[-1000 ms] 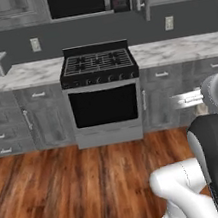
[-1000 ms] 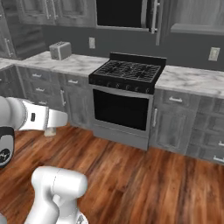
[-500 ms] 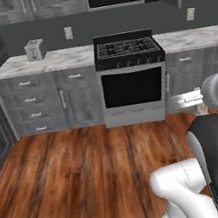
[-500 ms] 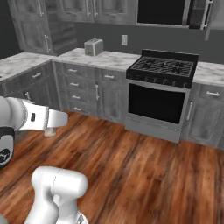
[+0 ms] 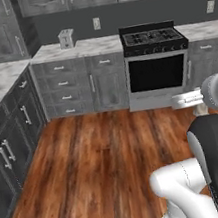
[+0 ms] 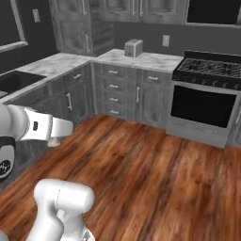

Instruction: Get the candle and the wine from the cabinet and move them to the dining counter.

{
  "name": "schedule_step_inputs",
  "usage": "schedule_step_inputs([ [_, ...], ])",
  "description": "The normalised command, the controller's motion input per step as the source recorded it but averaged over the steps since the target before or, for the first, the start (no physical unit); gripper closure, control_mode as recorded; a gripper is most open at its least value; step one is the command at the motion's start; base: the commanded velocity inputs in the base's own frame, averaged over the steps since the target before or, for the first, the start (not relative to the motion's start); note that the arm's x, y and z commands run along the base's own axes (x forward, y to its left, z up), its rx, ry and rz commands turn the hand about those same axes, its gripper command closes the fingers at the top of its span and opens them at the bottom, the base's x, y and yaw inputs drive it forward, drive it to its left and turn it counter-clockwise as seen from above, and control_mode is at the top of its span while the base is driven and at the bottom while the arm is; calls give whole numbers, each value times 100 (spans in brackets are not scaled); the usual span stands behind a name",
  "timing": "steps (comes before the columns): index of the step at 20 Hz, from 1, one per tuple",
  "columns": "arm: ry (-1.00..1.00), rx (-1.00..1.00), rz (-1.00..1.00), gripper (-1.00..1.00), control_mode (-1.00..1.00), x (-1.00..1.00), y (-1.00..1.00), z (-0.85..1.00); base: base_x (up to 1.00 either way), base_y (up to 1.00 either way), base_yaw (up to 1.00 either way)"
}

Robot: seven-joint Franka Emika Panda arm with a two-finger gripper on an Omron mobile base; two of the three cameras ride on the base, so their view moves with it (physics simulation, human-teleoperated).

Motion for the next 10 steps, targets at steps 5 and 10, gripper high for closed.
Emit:
schedule_step_inputs([
  [5,0,0,0,100,100,0,0,0,-56,100,7],
  [10,0,0,0,100,100,0,0,0,-64,100,8],
])
